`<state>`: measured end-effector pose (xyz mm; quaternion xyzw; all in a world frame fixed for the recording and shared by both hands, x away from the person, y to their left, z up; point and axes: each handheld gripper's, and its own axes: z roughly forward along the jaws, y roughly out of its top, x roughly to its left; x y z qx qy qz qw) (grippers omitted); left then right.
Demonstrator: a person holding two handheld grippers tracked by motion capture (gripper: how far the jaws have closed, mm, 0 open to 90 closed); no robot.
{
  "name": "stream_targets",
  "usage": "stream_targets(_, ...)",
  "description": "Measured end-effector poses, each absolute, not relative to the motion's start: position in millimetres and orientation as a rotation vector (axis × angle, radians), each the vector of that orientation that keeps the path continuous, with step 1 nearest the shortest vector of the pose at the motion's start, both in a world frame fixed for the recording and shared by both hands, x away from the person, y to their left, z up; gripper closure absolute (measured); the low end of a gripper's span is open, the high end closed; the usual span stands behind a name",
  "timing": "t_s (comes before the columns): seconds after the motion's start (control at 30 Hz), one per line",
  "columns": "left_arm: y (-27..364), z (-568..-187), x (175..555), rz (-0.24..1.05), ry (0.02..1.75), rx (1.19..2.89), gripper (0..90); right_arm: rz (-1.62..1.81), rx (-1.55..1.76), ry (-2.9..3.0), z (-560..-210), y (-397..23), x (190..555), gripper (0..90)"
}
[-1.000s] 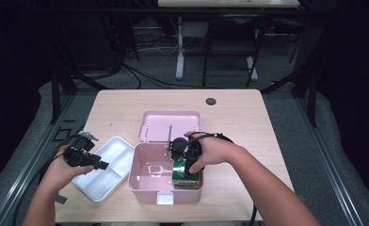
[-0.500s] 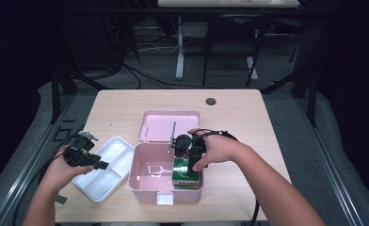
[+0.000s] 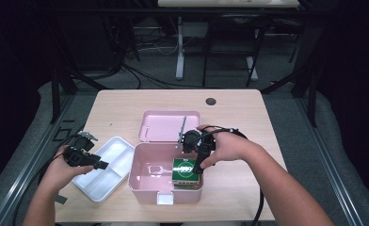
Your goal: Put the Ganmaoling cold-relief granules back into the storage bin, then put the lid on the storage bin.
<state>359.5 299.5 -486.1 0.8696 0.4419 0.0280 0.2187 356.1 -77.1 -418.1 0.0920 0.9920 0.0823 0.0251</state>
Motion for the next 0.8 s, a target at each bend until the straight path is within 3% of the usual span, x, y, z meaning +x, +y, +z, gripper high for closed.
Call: stream_targets(0.8, 302, -486, 359, 0.084, 1.248, 2.387, 50.0, 0.232, 0.489, 2.988, -423, -125, 353, 21.5)
